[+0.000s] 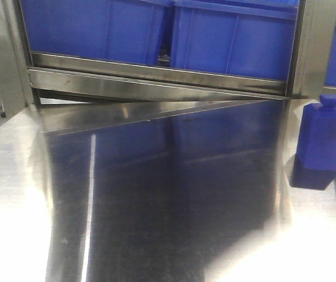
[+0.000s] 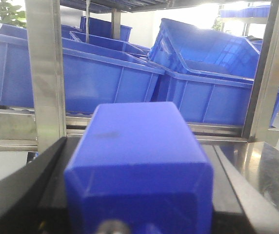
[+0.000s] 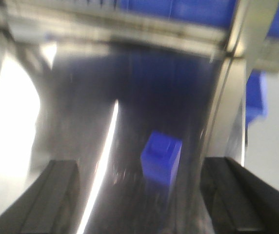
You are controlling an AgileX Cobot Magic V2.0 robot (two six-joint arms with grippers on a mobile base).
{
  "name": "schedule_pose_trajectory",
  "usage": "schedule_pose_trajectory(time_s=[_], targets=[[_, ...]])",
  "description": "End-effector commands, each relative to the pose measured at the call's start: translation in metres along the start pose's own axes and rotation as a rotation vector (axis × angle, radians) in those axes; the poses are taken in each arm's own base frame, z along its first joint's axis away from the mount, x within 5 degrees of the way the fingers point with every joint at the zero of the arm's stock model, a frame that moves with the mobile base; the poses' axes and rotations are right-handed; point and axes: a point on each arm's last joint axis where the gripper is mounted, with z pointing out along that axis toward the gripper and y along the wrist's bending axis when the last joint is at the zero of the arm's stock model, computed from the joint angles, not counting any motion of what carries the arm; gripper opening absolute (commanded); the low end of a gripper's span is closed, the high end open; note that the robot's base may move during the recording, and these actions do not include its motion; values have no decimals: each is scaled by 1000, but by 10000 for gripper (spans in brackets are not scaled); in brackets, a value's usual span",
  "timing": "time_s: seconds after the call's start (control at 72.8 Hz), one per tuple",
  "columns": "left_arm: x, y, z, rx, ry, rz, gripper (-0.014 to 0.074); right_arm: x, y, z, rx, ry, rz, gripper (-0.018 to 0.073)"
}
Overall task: Pick and sort blue part to right shelf
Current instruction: 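Lower the right gripper over the other blue bottle, then close the right gripper on the blue bottle and lift it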
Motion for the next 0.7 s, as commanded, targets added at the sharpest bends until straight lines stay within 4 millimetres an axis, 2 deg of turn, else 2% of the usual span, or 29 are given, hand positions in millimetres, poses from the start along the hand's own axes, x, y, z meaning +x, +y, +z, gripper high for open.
schedule_pose_trajectory(time_s=[0.0,0.069,0.137,0.247,0.453,0.686], targets=[[-17,-2,-1,25,-112,3,335,-24,2,17,-9,61,-4,592],[-17,-2,-1,22,-113,11,335,-33,1,37,-5,144,31,592],[-17,-2,-1,20,-113,16,335,-41,-2,66,15,239,84,592],[-17,-2,-1,20,-111,17,335,-44,-8,106,65,355,146,592],[-17,-2,-1,20,-110,17,335,-29,-16,170,105,479,205,592],[-17,-2,-1,15,-111,31,335,-9,-23,217,125,573,213,592]])
